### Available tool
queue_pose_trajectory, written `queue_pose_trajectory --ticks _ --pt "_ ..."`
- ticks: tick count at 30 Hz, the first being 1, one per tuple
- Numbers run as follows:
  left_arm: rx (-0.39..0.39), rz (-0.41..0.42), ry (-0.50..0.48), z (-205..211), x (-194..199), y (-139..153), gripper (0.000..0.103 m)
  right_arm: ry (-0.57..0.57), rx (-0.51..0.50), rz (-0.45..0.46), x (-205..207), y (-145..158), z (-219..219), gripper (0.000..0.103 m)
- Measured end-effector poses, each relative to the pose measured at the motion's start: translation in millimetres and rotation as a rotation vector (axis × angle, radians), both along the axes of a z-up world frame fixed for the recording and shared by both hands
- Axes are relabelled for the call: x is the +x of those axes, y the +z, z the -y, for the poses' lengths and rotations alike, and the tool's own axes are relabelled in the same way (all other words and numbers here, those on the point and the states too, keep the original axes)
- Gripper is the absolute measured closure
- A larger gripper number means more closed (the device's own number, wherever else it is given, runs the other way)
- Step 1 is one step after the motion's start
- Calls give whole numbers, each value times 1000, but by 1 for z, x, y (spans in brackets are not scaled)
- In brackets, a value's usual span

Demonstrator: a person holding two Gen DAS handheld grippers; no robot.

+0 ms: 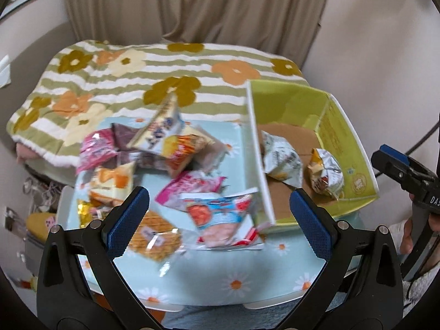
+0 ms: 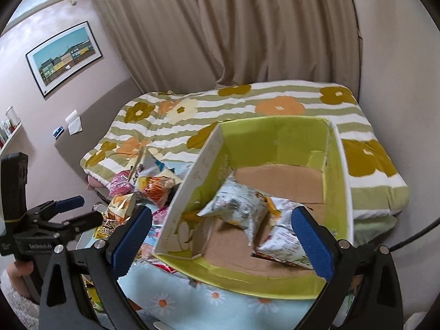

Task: Organize snacks
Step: 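Withdraw both grippers from the box back toward the snack pile, then grasp the cake packet with the left gripper while the right grasps the Oishi bag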

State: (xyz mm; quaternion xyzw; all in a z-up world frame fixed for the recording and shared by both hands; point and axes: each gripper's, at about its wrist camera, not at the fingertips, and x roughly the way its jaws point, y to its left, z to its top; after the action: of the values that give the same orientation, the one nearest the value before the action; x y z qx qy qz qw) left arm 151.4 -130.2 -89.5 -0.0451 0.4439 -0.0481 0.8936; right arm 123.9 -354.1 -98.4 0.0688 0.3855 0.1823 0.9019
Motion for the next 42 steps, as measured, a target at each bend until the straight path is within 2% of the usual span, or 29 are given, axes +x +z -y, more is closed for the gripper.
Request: queue_pose_trajectory --ticks 5,11,15,22,28,31,36,42 --pt "-4 9 38 -44 -3 6 2 18 -8 46 -1 7 -38 2" --pt "-8 -39 54 -104 2 -3 2 32 -9 75 5 10 -98 2" --pt "-27 -98 60 -141 17 -22 2 37 -28 60 15 3 -136 2" --pt "-87 -244 9 -185 54 -81 2 28 -73 12 38 -18 -194 2" --pt "-126 -365 -73 -198 86 -129 2 6 -116 -60 55 -47 -229 2" --pt "-146 -399 -98 -199 98 -146 2 -6 -146 -88 61 -57 -241 2" --pt "-134 -437 -106 -195 111 -164 2 -6 -211 -119 70 -68 -252 2" --pt "-52 -455 -78 -187 120 -180 2 36 -266 -140 86 -84 -257 2"
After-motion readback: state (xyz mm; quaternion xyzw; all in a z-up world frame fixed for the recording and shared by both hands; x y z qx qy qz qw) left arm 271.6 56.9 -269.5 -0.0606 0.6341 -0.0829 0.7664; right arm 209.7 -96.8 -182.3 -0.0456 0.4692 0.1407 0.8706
